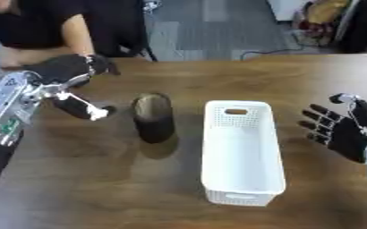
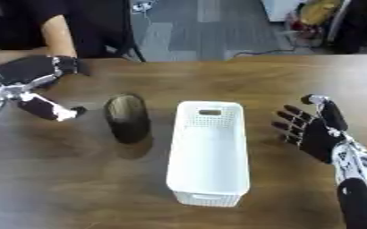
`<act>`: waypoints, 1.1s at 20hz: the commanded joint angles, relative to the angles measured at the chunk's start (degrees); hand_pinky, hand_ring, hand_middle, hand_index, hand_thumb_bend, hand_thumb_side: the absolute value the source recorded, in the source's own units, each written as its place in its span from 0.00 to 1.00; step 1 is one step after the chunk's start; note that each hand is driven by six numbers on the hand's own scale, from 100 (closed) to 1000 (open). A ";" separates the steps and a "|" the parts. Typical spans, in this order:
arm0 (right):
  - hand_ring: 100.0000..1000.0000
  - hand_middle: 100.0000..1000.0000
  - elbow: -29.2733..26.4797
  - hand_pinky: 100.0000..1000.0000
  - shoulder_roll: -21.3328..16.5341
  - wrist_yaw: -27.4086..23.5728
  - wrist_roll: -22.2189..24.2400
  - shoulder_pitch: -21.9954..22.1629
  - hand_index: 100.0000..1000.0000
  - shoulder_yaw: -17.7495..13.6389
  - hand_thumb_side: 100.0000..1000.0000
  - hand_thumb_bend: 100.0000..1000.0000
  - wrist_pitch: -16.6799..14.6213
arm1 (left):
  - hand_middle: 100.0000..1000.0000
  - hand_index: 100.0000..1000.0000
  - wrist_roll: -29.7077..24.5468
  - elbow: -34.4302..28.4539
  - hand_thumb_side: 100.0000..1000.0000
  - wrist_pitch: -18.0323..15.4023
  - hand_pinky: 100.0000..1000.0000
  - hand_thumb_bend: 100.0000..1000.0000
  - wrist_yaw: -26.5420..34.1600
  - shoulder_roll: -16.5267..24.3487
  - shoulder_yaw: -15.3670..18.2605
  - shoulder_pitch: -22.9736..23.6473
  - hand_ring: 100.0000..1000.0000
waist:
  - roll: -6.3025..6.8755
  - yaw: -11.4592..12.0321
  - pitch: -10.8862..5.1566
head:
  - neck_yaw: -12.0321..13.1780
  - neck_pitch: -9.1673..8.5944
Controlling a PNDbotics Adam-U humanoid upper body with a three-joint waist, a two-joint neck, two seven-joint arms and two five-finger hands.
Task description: Pick up objects on the table and place them in the box.
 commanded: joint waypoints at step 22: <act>0.68 0.97 -0.54 0.38 -0.78 0.55 0.57 -0.61 1.00 0.03 1.00 0.00 0.19 | 0.81 0.85 -2.27 0.22 0.47 -2.51 0.22 0.23 0.51 -3.11 -2.87 -3.35 0.16 | 0.04 -0.49 -0.56 | 0.40 -0.38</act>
